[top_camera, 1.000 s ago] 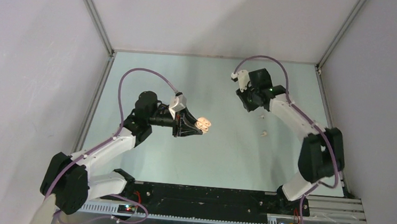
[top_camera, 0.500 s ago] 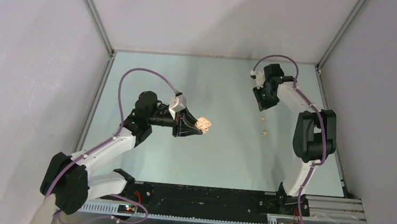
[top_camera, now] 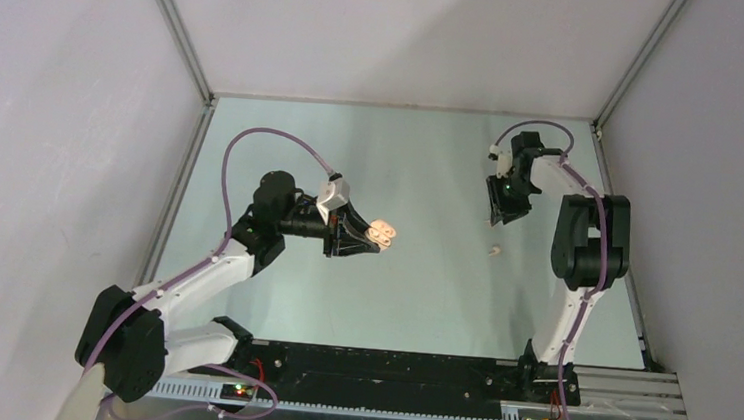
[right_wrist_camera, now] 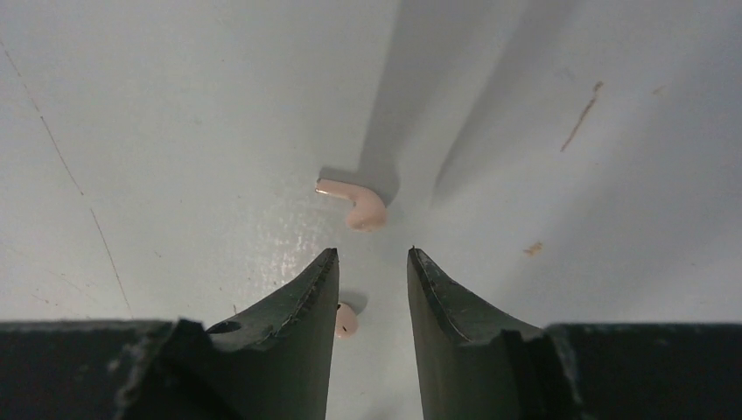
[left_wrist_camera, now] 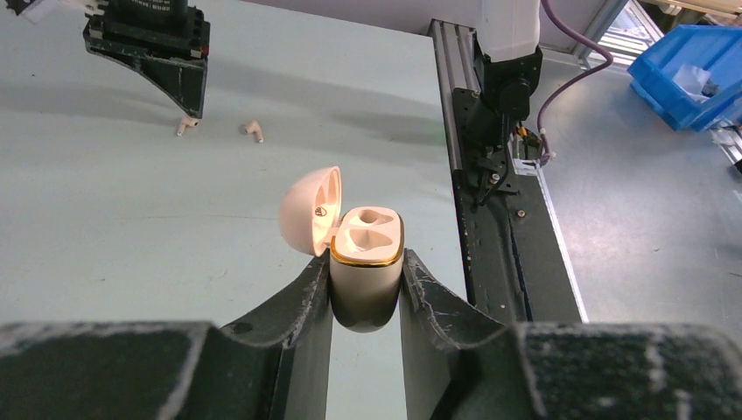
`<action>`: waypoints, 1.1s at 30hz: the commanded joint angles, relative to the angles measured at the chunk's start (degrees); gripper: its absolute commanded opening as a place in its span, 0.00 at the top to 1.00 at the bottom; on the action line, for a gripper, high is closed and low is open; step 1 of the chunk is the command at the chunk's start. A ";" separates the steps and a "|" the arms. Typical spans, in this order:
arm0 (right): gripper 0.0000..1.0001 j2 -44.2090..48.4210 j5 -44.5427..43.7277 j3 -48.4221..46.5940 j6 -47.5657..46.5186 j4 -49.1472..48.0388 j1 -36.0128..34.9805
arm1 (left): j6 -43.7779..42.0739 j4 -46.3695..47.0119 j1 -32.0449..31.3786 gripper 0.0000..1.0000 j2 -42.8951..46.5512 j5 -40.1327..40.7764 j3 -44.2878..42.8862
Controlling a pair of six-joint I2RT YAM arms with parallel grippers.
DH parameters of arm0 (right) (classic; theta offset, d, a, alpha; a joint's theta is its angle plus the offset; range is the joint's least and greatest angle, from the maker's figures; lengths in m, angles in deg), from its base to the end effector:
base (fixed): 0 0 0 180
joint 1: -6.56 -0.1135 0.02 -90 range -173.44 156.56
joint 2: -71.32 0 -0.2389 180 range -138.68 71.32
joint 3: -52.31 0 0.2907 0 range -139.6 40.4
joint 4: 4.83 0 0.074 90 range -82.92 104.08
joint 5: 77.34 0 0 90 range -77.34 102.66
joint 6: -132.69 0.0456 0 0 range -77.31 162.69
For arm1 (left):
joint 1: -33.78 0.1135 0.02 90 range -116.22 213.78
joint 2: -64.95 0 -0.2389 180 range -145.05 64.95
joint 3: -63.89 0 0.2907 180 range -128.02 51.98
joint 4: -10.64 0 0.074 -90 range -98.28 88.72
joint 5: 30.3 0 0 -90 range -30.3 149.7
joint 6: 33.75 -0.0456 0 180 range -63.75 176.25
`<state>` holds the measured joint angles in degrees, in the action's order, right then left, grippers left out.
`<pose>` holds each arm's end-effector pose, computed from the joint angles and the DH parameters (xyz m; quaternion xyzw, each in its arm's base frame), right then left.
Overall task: Insert the wireless bluetooth earbuds into the charging case
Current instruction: Pick up the earbud from the center of the board.
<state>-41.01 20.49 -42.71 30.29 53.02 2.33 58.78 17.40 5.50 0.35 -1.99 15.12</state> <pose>0.4172 0.0371 0.1328 -0.1518 0.9776 0.0584 0.1333 0.2378 -0.1735 0.2349 0.4699 0.5626 -0.5241 0.4336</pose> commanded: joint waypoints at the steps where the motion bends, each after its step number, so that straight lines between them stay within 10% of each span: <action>1: 0.62 -1.21 1.83 -0.02 3.10 -0.92 0.39 | -1.21 1.19 -0.38 0.89 1.21 -0.12 -1.44; 33: 0.65 -4.57 12.86 0.04 9.28 -3.29 6.55 | -1.46 0.83 -0.53 0.89 0.61 -0.33 -1.81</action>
<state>-45.19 31.62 -42.56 38.33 50.85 8.82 58.76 17.38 5.40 0.35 -1.99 15.12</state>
